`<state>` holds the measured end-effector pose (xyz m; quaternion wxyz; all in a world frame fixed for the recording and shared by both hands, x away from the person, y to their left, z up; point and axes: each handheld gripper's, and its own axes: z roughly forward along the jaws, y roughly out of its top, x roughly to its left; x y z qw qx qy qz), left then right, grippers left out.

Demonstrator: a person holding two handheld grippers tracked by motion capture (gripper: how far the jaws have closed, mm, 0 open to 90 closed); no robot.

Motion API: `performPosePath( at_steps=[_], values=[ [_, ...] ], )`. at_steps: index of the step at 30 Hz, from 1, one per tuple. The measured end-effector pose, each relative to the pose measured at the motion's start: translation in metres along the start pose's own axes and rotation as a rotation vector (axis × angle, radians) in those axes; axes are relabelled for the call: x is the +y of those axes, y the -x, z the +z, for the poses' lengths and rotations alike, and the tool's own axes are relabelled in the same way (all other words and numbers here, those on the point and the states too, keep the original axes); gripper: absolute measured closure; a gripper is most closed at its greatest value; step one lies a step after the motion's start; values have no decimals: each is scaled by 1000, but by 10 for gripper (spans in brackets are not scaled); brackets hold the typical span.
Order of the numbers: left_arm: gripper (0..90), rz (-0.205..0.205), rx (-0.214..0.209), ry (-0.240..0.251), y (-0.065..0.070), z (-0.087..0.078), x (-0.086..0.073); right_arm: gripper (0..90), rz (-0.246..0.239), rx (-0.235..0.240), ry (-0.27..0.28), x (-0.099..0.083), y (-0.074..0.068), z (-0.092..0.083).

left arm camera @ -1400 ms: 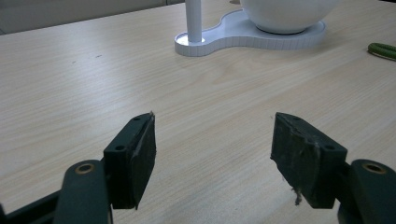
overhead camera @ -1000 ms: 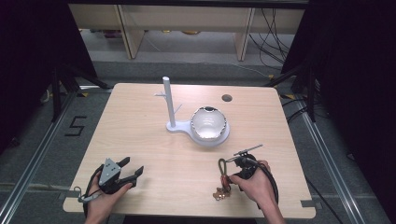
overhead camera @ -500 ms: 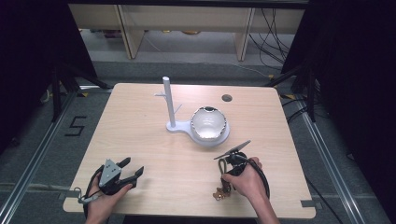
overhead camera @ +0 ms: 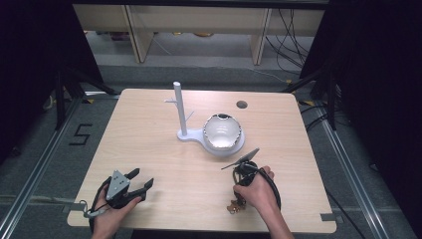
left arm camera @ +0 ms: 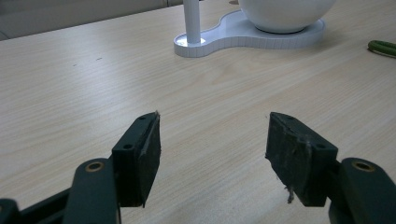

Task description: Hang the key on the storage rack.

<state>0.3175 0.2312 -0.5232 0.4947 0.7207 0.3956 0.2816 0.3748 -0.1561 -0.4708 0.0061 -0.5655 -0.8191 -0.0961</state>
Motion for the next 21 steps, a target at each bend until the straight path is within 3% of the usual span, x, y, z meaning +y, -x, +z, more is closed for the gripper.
performPosePath(
  at_steps=[3, 4, 6, 7, 11, 12, 21],
  values=[
    [347, 3, 2, -6, 1, 0, 0, 612, -2, -17, -13, 1, -2, 2],
    [347, 6, 4, -9, 1, -1, 0, 613, 24, -2, -38, 1, -4, 0],
    [347, 8, 4, -8, 1, -1, 0, 613, 36, -9, -36, 1, -7, 0],
    [348, 9, 3, -6, 1, 0, 0, 613, 12, -19, -37, 2, -6, 0],
    [348, 7, 0, -7, 1, -1, 0, 617, 1, -33, -61, 3, -8, 2],
    [348, -7, 1, -7, 2, 0, 0, 617, 12, -45, -64, 4, -9, 3],
    [349, 7, -1, -9, 1, 0, 0, 665, 6, -57, -80, 5, -10, 5]
  ],
)
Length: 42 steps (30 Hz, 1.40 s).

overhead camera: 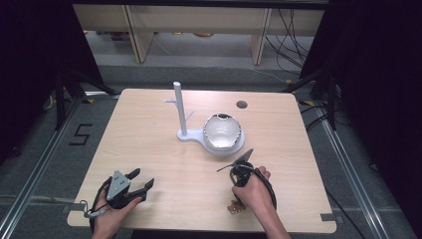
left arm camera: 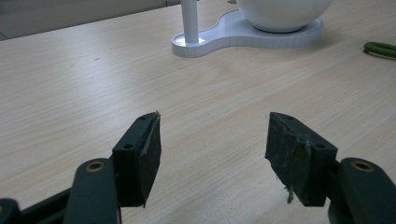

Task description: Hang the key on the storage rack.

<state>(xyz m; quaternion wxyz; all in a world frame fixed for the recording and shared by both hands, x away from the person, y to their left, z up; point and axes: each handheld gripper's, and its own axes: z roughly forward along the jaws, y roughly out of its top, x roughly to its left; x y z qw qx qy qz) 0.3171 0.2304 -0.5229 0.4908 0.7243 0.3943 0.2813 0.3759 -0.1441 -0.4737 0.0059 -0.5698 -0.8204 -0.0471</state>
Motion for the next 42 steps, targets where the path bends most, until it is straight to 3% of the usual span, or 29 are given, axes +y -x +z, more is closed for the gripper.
performPosePath(
  at_steps=[4, 5, 7, 9, 11, 12, 15, 16, 21, 24, 25, 28, 29, 31, 32, 34, 35, 37, 38, 39, 40, 42],
  values=[
    [348, 0, 4, -1, 1, 0, 0, 681, -17, 5, 24, -1, 2, 1],
    [348, -2, 4, 2, 1, 0, 0, 684, -21, 36, 13, -2, 5, 0],
    [349, -1, 3, 3, 0, 0, 0, 686, -19, 51, 27, -5, 6, -1],
    [348, -1, 4, -2, 0, -1, 0, 686, -24, 55, 35, -6, 7, -1],
    [349, -3, 4, -1, 0, -1, 0, 688, -29, 53, 83, -11, 9, -4],
    [349, -1, 4, -1, 0, -1, 0, 688, -51, 51, 88, -11, 11, -4],
    [349, 0, 5, 1, 0, -1, 0, 688, -42, 51, 105, -14, 12, -7],
    [349, 0, 5, 2, 0, -1, 0, 688, -66, 55, 140, -16, 15, -7],
    [349, -3, 8, 0, 0, -1, 0, 688, -31, 89, 206, -27, 16, -11],
    [349, -5, 8, 2, 0, 0, 0, 688, -43, 100, 246, -32, 18, -12],
    [349, 0, 13, -2, 1, 0, 0, 688, -75, 121, 300, -36, 21, -11],
    [349, -3, 11, -1, 1, 0, 0, 688, -62, 162, 340, -39, 21, -11],
    [349, -16, 8, -1, 2, 0, 0, 688, -105, 184, 399, -44, 24, -10],
    [349, -5, 9, -2, 1, 0, 0, 688, -128, 191, 440, -47, 26, -9],
    [349, -20, 11, -1, 2, 0, 0, 688, -127, 204, 446, -49, 26, -10],
    [349, -4, 13, -2, 1, 0, 0, 688, -137, 207, 471, -50, 27, -9],
    [349, -5, 14, -1, 1, -1, 0, 688, -129, 231, 500, -53, 26, -10],
    [349, -6, 14, 0, 1, -1, 0, 688, -130, 248, 506, -55, 27, -10],
    [348, -7, 14, 0, 1, -1, 0, 688, -138, 294, 537, -57, 26, -11],
    [347, -16, 16, 2, 1, -1, 0, 688, -180, 308, 580, -56, 28, -9],
    [347, -19, 12, 11, 1, 0, -1, 688, -165, 285, 598, -57, 27, -9],
    [344, -22, 14, 11, 1, -2, -1, 688, -191, 304, 650, -57, 27, -6]
  ],
)
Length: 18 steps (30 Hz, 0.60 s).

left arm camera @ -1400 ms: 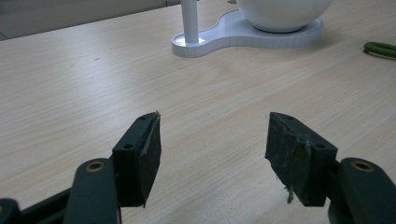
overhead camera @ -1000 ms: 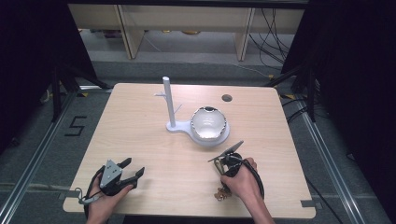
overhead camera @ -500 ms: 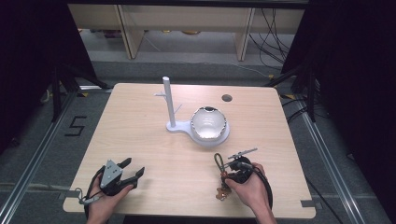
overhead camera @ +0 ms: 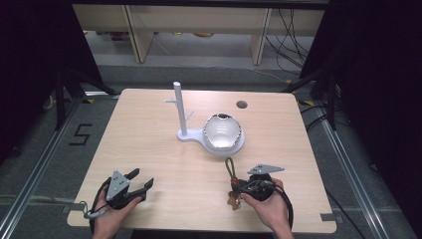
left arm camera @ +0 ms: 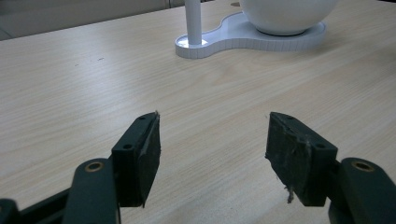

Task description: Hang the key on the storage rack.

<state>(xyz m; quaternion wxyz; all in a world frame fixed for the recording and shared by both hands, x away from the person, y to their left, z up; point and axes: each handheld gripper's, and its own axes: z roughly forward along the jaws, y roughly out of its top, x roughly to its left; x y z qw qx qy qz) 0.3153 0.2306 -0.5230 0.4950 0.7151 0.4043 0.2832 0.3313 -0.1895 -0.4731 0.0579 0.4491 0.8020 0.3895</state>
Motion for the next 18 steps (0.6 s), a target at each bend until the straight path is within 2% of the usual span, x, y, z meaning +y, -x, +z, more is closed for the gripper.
performPosePath(
  at_steps=[1, 2, 3, 6, 7, 8, 10, 11, 13, 14, 16, 17, 18],
  values=[
    [342, 0, -1, 3, 0, 0, 0, 688, -1, -10, 26, -1, -1, 1],
    [340, 0, -1, 3, 0, 0, 0, 688, -1, -10, 26, -1, -1, 1],
    [339, 2, -1, 2, 0, -1, 0, 687, -24, -1, 81, -3, -1, 5],
    [336, 0, -3, 2, 0, -1, 0, 688, -30, -11, 109, -4, -2, 6],
    [336, -6, -9, 13, -1, 0, 0, 688, -21, 12, 132, -5, -3, 7],
    [332, -11, -10, 14, -1, 0, 0, 687, -39, -4, 172, -5, -3, 7],
    [331, -20, -12, 19, -3, 0, 0, 687, -22, 5, 176, -6, -5, 7],
    [332, -34, -15, 14, -3, -1, 0, 688, -48, 16, 215, -6, -4, 9],
    [341, -46, -30, 22, -3, -1, 0, 687, -55, 2, 230, -6, -3, 10],
    [358, -53, -26, 21, -1, -2, 2, 687, -24, 27, 253, -8, -6, 9],
    [362, -68, -40, 37, 0, -1, 3, 687, -26, 24, 258, -8, -5, 8],
    [362, -56, -40, 36, 1, -2, 5, 687, -57, 22, 275, -8, -2, 9],
    [364, -58, -59, 45, 3, -2, 7, 687, -70, 17, 300, -9, -3, 9]
  ],
)
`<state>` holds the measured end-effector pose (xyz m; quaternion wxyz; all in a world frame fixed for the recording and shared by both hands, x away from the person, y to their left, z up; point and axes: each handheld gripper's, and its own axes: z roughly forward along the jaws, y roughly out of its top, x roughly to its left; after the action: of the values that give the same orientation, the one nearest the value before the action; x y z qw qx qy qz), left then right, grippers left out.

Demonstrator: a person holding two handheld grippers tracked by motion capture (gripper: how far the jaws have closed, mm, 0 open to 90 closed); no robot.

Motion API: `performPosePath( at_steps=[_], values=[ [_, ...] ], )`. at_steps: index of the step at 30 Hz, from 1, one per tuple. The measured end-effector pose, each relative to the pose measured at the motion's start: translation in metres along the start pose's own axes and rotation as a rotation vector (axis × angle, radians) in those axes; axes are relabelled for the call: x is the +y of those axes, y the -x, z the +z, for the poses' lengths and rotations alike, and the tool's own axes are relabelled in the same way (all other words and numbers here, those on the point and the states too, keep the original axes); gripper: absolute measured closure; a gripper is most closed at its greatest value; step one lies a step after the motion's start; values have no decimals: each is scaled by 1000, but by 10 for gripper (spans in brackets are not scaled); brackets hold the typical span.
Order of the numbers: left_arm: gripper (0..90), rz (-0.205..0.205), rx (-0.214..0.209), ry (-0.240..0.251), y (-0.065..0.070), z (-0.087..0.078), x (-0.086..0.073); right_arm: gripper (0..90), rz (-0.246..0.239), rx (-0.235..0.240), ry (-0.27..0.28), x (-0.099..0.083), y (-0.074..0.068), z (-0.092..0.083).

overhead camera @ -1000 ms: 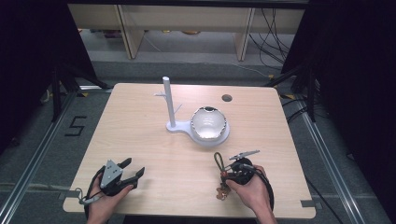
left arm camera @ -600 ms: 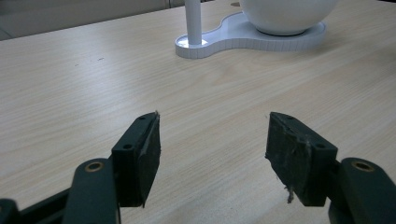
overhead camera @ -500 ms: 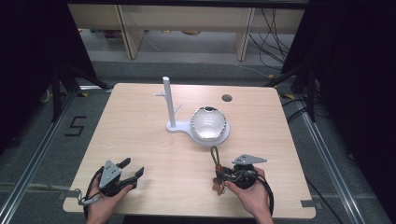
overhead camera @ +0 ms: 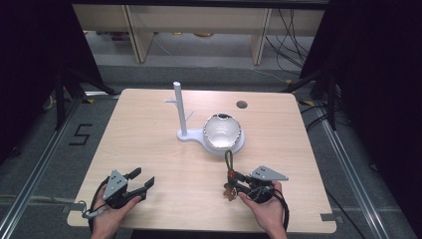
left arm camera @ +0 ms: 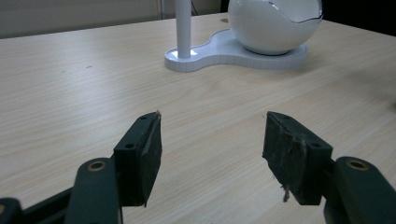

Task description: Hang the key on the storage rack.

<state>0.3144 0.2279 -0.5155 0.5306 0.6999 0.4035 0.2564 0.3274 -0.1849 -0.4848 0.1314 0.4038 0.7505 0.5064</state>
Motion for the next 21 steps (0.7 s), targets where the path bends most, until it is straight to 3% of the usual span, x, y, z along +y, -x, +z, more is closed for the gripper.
performPosePath(
  at_steps=[2, 4, 6, 8, 9, 10, 11, 16, 20, 21],
  values=[
    [364, 0, -1, -5, 2, -1, 2, 687, -14, -2, 13, 0, 1, 1],
    [365, 9, -17, 4, 5, 0, 4, 687, 1, 5, 30, 1, -3, -1],
    [364, 9, -34, 15, 9, 1, 8, 687, -21, 13, 39, 1, -2, 0],
    [365, 14, -50, 25, 12, 2, 12, 687, 0, 3, 50, 2, -6, -1],
    [365, 17, -54, 20, 13, 1, 14, 687, -27, -3, 63, 3, -4, 0],
    [366, 10, -69, 34, 13, 3, 15, 687, -9, -3, 60, 3, -6, -2],
    [368, 8, -68, 26, 15, 2, 19, 687, -34, 7, 73, 5, -6, -2],
    [385, 16, -99, 45, 20, 6, 26, 687, -39, 7, 96, 7, -7, -1],
    [399, 15, -134, 52, 28, 10, 35, 687, -45, 6, 111, 9, -9, 0],
    [404, 8, -157, 55, 32, 13, 38, 687, -66, 2, 127, 9, -10, 1]
  ],
)
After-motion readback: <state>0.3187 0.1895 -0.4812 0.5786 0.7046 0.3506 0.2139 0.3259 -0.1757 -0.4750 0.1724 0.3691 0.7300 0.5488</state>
